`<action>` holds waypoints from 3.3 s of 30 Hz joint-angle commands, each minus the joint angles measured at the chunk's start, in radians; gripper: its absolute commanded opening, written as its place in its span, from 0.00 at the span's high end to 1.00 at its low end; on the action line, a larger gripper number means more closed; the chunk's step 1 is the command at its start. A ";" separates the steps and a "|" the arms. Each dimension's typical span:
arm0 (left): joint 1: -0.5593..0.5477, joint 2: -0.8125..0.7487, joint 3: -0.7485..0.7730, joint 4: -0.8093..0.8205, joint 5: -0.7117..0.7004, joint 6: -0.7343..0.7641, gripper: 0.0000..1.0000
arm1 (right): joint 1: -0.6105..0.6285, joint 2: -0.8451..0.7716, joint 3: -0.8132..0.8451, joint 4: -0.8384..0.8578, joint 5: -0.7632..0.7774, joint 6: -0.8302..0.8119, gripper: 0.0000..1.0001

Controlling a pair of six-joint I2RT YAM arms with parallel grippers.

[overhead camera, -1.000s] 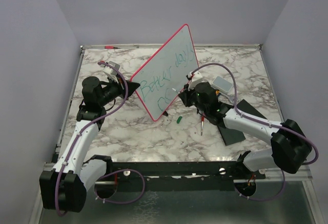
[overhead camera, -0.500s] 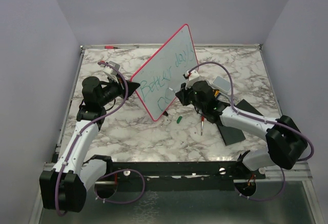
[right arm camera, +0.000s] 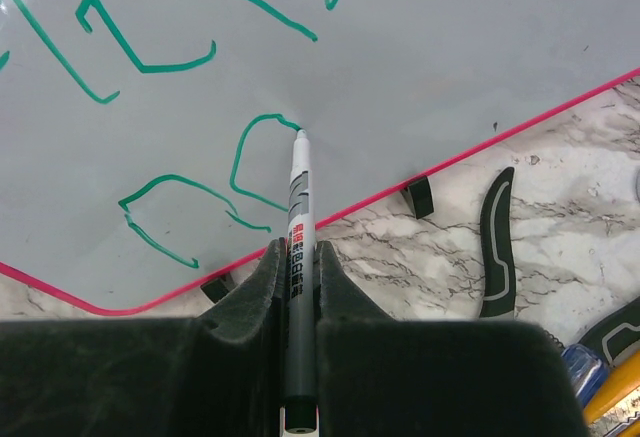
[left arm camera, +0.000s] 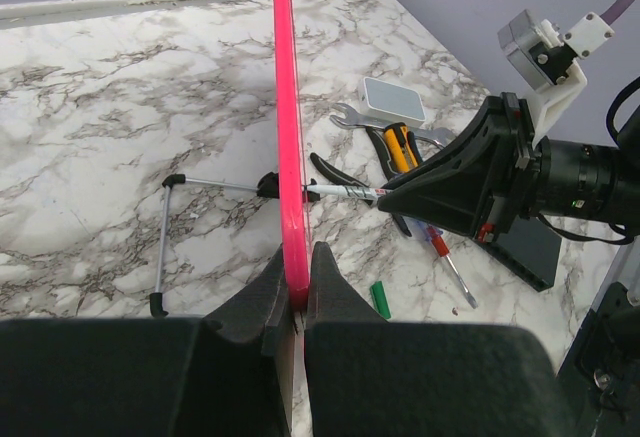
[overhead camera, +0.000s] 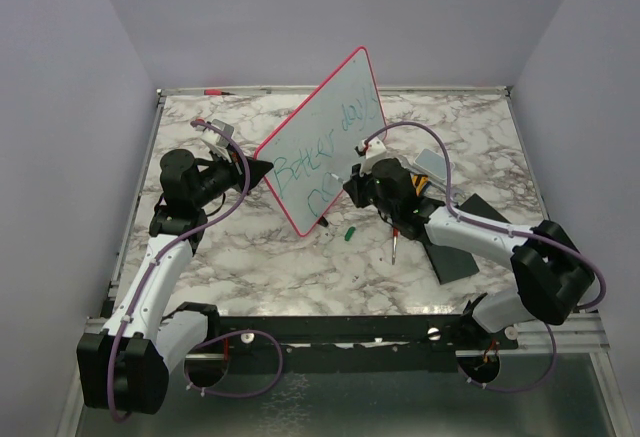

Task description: Write a sentence on the whiteboard

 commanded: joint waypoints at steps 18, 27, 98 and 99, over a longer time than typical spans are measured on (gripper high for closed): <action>-0.018 0.024 -0.050 -0.181 0.045 0.067 1.00 | 0.018 0.004 -0.005 0.002 -0.139 -0.031 0.99; -0.016 0.021 -0.051 -0.181 0.045 0.067 1.00 | 0.042 0.003 -0.001 -0.019 -0.170 -0.045 1.00; -0.017 0.021 -0.051 -0.181 0.042 0.067 1.00 | -0.050 0.015 -0.010 -0.053 -0.050 -0.077 0.99; -0.018 0.021 -0.050 -0.181 0.042 0.067 1.00 | -0.049 0.022 -0.008 -0.054 -0.037 -0.076 0.99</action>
